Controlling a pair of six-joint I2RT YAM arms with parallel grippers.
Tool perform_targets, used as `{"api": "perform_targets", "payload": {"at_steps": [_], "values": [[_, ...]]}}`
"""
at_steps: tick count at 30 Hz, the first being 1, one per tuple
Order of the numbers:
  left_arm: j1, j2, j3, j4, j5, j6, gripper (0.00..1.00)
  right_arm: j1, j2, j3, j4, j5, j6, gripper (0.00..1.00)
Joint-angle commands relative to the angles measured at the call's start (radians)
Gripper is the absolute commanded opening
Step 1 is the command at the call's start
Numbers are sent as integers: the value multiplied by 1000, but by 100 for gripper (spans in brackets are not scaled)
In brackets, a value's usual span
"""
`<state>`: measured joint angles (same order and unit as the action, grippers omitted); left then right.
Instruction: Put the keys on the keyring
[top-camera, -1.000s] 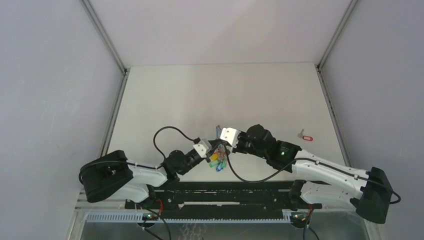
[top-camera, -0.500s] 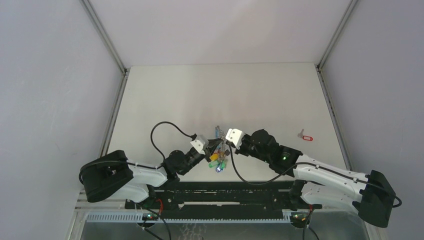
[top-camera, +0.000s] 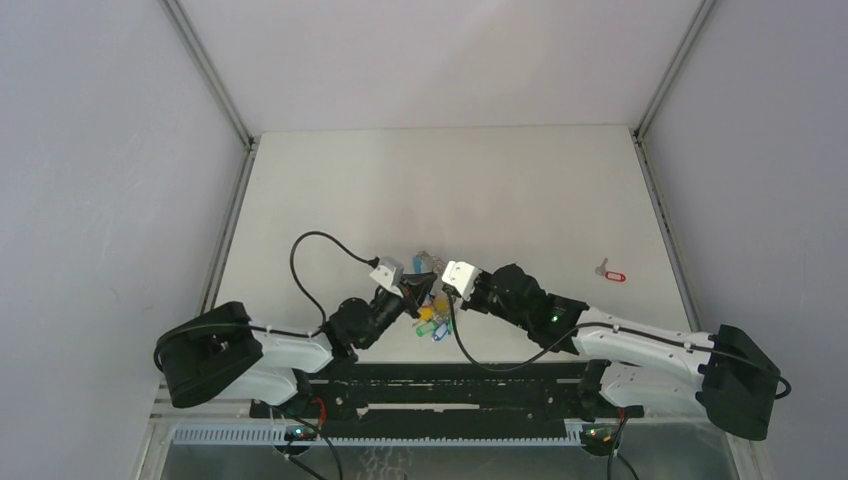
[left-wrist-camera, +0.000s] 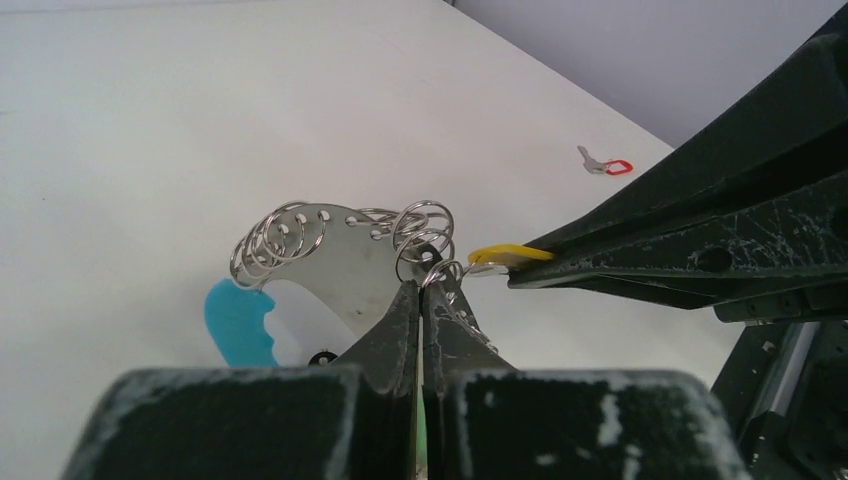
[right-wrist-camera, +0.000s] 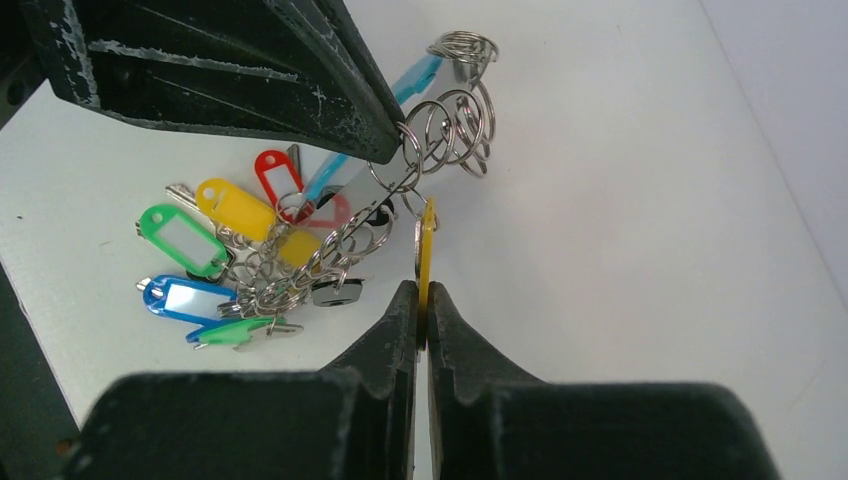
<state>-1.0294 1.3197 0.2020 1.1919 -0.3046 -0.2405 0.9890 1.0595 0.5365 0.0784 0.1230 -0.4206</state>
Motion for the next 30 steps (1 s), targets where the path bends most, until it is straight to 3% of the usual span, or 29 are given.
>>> {"api": "perform_targets", "payload": {"at_steps": [1, 5, 10, 18, 30], "values": [[25, -28, -35, 76, -65, -13, 0, 3, -44, 19, -26, 57, -42, 0], [25, -19, -56, 151, 20, 16, 2, 4, -62, 67, -50, 58, -87, 0], [25, -19, -84, 203, 104, 75, 19, 9, -56, 125, -59, 58, -140, 0], [26, -86, -118, 178, 213, 221, 30, 15, -40, 174, -78, 30, -188, 0], [106, -84, -19, 92, 484, 261, 36, 20, -30, 180, -88, -6, -195, 0]]}}
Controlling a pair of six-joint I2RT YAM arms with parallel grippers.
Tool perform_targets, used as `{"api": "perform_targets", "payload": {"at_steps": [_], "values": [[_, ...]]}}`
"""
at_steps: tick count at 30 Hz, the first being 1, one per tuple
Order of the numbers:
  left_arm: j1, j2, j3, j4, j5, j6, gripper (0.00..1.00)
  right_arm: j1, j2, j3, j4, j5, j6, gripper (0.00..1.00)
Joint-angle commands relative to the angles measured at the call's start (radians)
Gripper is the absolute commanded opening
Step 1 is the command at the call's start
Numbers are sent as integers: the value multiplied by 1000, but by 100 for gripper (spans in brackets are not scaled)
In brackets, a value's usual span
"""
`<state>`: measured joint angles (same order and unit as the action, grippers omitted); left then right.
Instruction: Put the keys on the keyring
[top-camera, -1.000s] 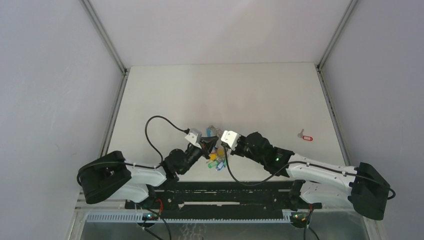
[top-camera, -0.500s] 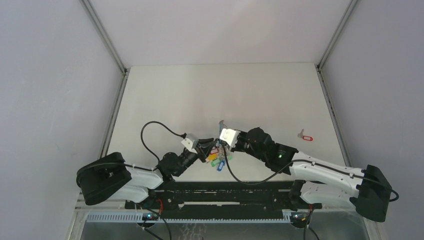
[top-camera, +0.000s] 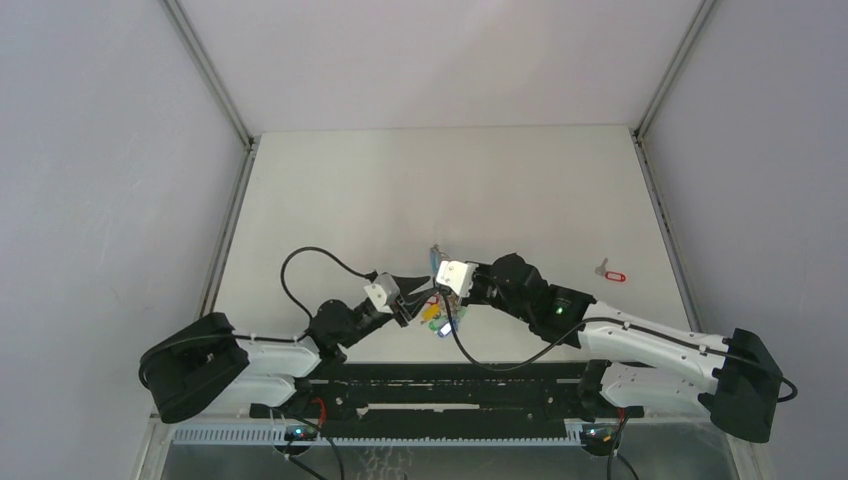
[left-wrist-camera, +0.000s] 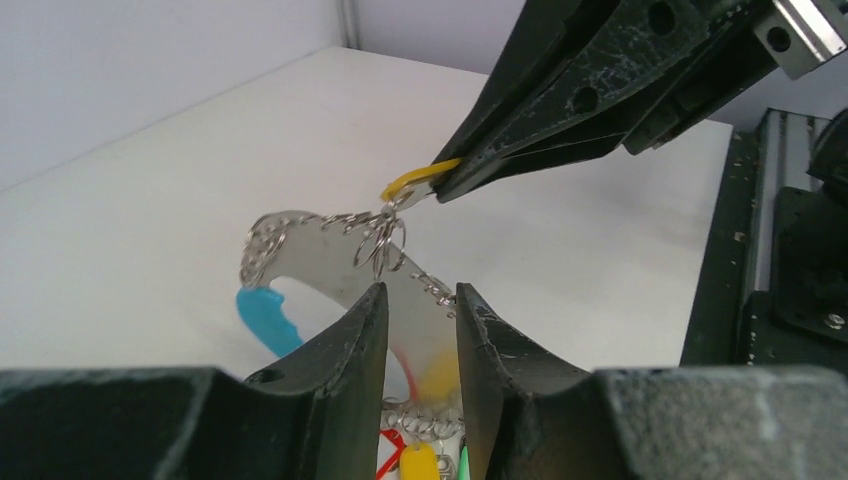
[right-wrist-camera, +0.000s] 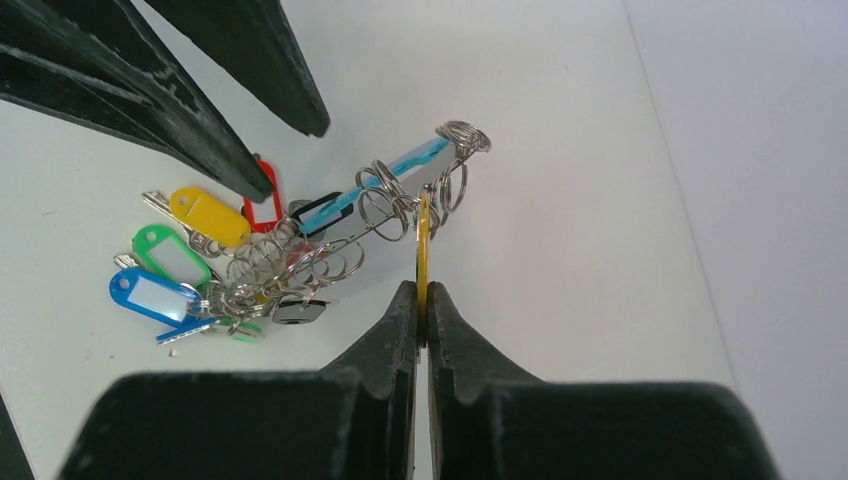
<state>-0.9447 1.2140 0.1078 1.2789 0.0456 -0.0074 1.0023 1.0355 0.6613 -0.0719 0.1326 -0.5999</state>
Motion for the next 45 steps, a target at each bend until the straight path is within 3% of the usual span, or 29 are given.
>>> {"api": "perform_targets", "payload": {"at_steps": [1, 8, 24, 45], "values": [[21, 30, 84, -1, 146, 33, 36, 8, -6, 56, 62, -18, -16, 0], [21, 62, 105, -6, 182, 42, 36, 15, -6, 57, 60, -27, -12, 0], [32, 116, 115, -16, 44, 68, 36, 28, -32, 57, 47, -47, -15, 0], [41, 110, 146, -18, 91, 85, 34, 45, -37, 66, 36, -62, -19, 0]]}}
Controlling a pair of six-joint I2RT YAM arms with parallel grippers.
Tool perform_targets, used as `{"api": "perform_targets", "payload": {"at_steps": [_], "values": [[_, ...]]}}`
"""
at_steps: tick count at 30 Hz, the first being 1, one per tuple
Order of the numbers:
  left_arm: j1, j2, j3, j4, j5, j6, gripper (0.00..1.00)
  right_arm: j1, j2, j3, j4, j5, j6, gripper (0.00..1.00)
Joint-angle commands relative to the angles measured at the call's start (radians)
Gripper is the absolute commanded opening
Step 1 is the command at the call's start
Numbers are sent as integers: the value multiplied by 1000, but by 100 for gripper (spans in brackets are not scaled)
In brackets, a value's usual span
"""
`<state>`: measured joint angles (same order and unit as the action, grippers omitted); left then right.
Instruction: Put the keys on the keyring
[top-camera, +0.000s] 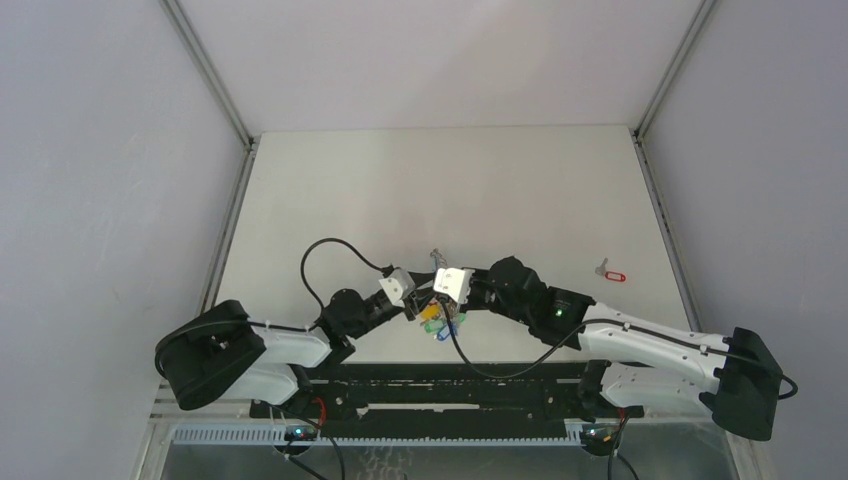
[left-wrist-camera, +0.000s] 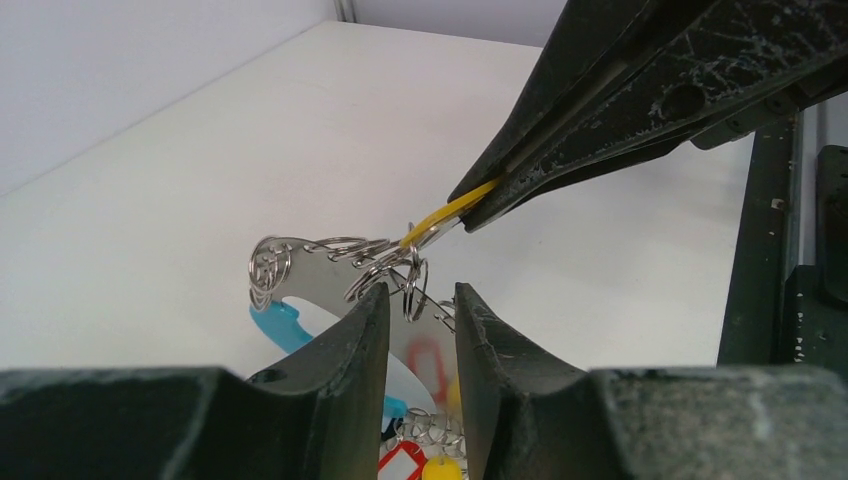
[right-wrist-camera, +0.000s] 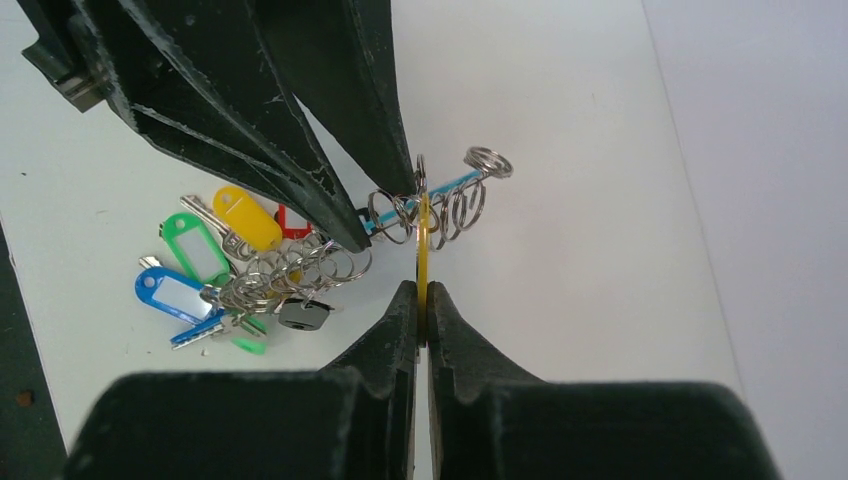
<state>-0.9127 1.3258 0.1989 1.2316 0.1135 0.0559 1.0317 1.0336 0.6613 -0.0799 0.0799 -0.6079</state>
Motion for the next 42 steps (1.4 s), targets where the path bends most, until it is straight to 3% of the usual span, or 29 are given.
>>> {"api": "perform_targets", "payload": {"at_steps": [1, 6, 9, 22, 42], "values": [[9, -2, 57, 25, 26, 22, 32, 18, -35, 68, 42, -11, -12, 0], [9, -3, 60, 17, 33, 24, 18, 25, -36, 75, 32, -6, -15, 0], [10, -9, 57, 17, 31, 27, 1, 28, -42, 77, 22, 6, -15, 0], [38, 25, 13, 141, 29, -83, 0, 2, -92, 7, -61, 110, 49, 0], [38, 22, -1, 132, -48, -114, 0, -19, -64, -109, 9, 147, 130, 0]]}}
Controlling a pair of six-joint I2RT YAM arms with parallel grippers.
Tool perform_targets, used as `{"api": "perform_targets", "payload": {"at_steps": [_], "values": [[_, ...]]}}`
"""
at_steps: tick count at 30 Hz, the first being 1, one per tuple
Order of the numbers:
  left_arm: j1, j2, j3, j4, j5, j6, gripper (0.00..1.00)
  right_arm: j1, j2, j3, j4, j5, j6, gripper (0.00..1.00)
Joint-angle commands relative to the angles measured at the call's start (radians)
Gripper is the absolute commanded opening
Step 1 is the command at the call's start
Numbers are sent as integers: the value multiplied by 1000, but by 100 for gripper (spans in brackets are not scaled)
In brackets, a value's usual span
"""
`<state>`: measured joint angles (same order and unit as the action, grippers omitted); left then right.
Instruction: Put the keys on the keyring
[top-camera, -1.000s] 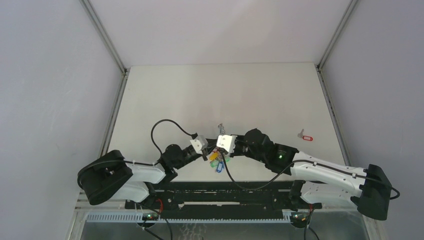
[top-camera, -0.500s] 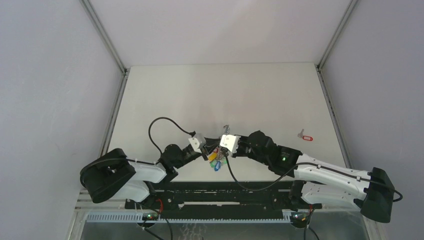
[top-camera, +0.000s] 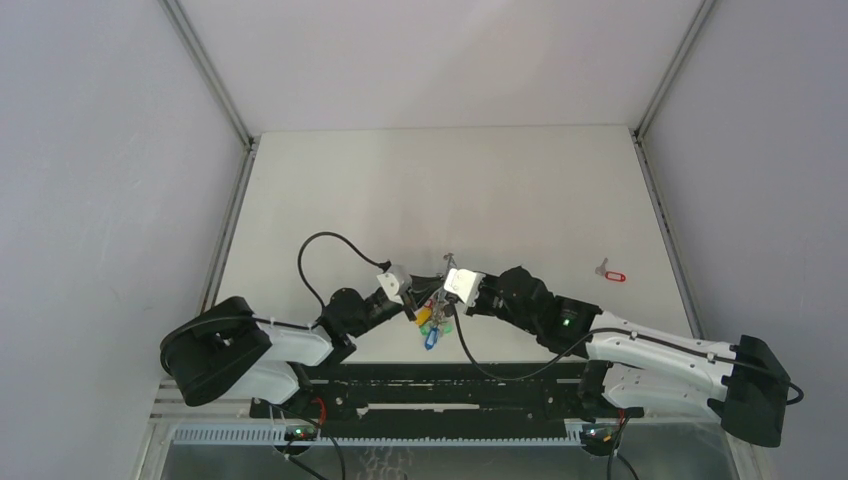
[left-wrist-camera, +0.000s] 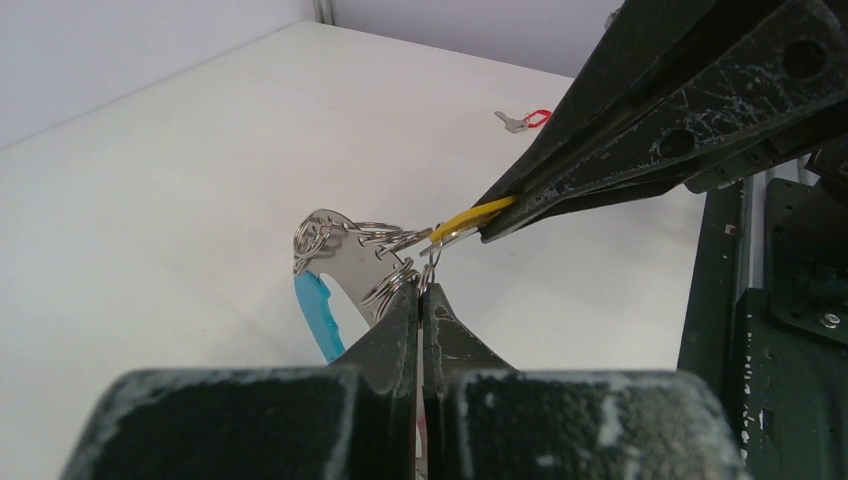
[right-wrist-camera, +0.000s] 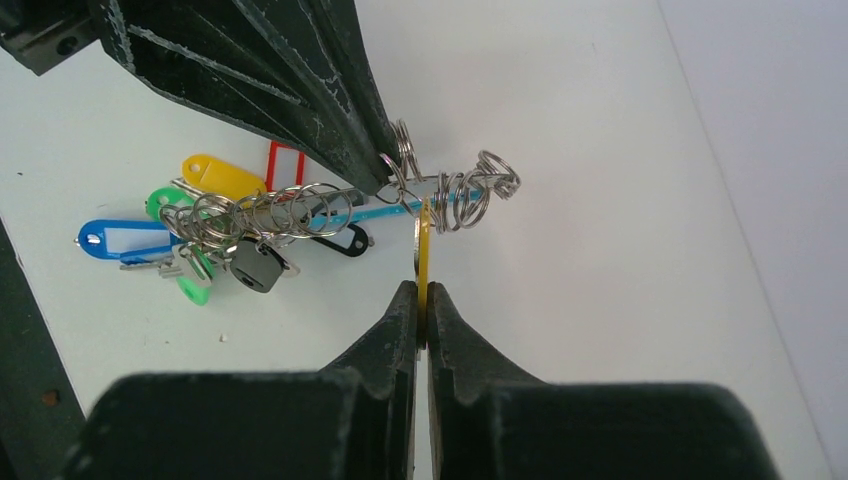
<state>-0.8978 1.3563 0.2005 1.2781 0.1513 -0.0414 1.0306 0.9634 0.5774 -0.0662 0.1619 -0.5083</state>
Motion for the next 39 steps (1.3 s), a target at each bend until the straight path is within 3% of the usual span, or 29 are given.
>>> {"api": "perform_targets", "payload": {"at_steps": [1, 22, 28, 30, 34, 39], "values": [[23, -7, -3, 85, -89, -22, 0, -17, 14, -30, 2, 61, 33, 0], [22, 29, -1, 112, -200, -147, 0, 4, 147, -56, 165, -12, 53, 0], [22, -4, -13, 97, -268, -130, 0, -22, 83, -56, 132, 2, 68, 0], [22, -25, -14, 82, -273, -121, 9, -42, 53, -46, 124, -17, 72, 0], [23, -113, -23, 26, -252, -92, 34, -82, 75, 9, 85, -41, 69, 0], [23, -314, -54, -138, -281, -51, 47, -131, 133, 64, 85, -46, 80, 0]]}}
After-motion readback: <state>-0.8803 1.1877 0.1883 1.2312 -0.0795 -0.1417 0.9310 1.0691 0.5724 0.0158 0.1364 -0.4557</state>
